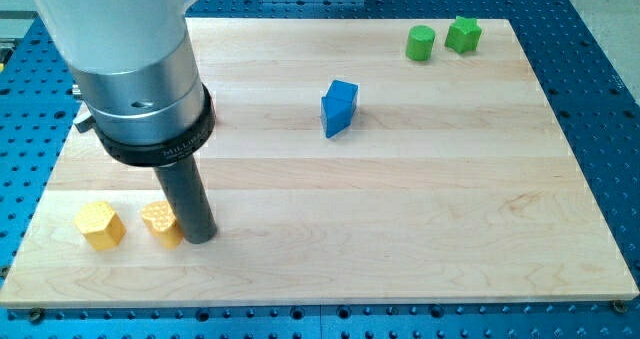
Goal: Put the red star vertically above the yellow hexagon
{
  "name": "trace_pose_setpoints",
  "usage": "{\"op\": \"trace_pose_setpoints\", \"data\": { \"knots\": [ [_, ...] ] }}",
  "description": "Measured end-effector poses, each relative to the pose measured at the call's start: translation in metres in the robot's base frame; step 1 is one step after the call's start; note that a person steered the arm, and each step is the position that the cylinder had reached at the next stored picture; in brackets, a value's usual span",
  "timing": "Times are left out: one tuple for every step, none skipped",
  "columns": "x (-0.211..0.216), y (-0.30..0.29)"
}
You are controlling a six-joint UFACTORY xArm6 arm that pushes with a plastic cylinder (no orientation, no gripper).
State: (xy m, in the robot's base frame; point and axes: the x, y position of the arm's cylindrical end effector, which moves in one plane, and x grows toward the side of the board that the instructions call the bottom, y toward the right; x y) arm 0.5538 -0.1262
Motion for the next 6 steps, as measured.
{"op": "trace_pose_setpoints", "data": {
  "knots": [
    [-0.013, -0.034],
    [-0.036, -0.029],
    [-0.104, -0.004],
    [-0.166, 0.047],
    [-0.181, 0.014],
    [-0.177, 0.025]
  ]
}}
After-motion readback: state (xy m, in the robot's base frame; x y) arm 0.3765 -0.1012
